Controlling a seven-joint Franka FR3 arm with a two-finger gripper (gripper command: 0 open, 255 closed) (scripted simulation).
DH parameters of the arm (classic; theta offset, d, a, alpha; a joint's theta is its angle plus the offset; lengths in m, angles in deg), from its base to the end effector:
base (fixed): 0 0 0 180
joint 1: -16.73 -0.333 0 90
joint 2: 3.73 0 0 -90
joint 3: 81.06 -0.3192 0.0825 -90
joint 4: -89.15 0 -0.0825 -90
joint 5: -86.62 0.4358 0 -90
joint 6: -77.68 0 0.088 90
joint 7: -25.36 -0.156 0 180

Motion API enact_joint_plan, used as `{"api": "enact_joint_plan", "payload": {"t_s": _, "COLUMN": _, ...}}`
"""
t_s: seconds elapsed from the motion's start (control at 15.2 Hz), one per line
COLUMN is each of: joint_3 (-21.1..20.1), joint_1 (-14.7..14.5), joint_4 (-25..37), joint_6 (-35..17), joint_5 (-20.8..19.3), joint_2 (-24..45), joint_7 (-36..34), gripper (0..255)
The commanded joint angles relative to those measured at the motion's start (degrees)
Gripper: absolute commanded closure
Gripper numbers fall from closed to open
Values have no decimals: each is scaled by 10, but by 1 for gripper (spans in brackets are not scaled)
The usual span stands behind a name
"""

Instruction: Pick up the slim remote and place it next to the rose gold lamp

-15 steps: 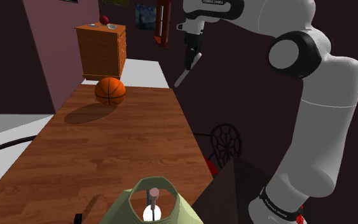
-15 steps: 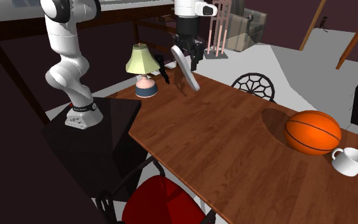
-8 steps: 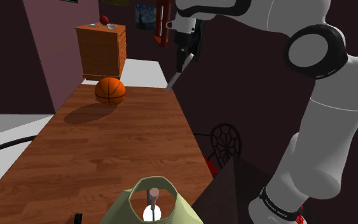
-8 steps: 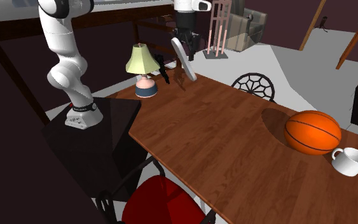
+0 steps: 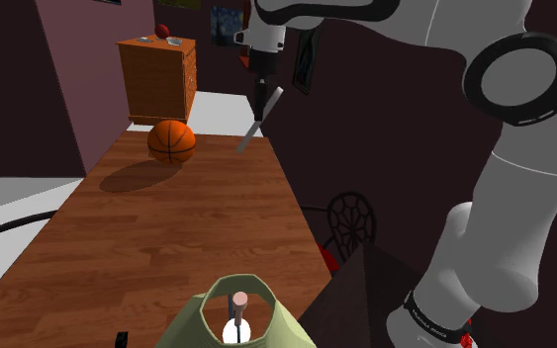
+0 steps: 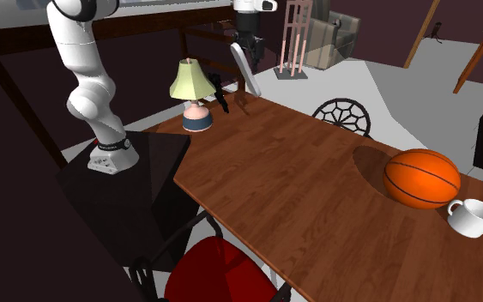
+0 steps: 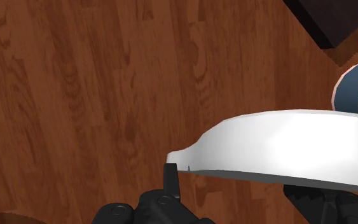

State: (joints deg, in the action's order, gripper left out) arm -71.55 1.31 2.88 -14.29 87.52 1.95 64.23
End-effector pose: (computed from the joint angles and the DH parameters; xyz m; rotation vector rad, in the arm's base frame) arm 0.6357 0.0724 0.5549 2.9036 1.1967 0.0023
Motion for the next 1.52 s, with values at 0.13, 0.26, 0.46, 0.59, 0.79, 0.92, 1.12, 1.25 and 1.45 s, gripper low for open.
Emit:
{"api": "enact_joint_plan", "payload": {"t_s": 0.13, "joint_3": -24, "joint_1": -30, "joint_4": 1, "joint_6": 1, "joint_5": -3, "joint_2": -1, "joint_7": -55, "gripper": 255}}
{"api": "enact_joint_plan", "payload": {"t_s": 0.26, "joint_3": -35, "joint_1": -44, "joint_4": 6, "joint_6": 2, "joint_5": -4, "joint_2": 3, "joint_7": -81, "gripper": 255}}
{"api": "enact_joint_plan", "payload": {"t_s": 0.46, "joint_3": -53, "joint_1": -66, "joint_4": 19, "joint_6": 6, "joint_5": -5, "joint_2": 12, "joint_7": -120, "gripper": 255}}
{"api": "enact_joint_plan", "payload": {"t_s": 0.59, "joint_3": -64, "joint_1": -80, "joint_4": 32, "joint_6": 9, "joint_5": -6, "joint_2": 22, "joint_7": -145, "gripper": 255}}
{"api": "enact_joint_plan", "payload": {"t_s": 0.79, "joint_3": -80, "joint_1": -102, "joint_4": 58, "joint_6": 16, "joint_5": -7, "joint_2": 41, "joint_7": -183, "gripper": 255}}
{"api": "enact_joint_plan", "payload": {"t_s": 0.92, "joint_3": -90, "joint_1": -117, "joint_4": 80, "joint_6": 22, "joint_5": -9, "joint_2": 57, "joint_7": -208, "gripper": 255}}
{"api": "enact_joint_plan", "payload": {"t_s": 1.12, "joint_3": -103, "joint_1": -140, "joint_4": 121, "joint_6": 34, "joint_5": -12, "joint_2": 87, "joint_7": -244, "gripper": 255}}
{"api": "enact_joint_plan", "payload": {"t_s": 1.25, "joint_3": -112, "joint_1": -156, "joint_4": 155, "joint_6": 44, "joint_5": -15, "joint_2": 111, "joint_7": -267, "gripper": 255}}
{"api": "enact_joint_plan", "payload": {"t_s": 1.45, "joint_3": -121, "joint_1": -176, "joint_4": 206, "joint_6": 61, "joint_5": -19, "joint_2": 145, "joint_7": -295, "gripper": 255}}
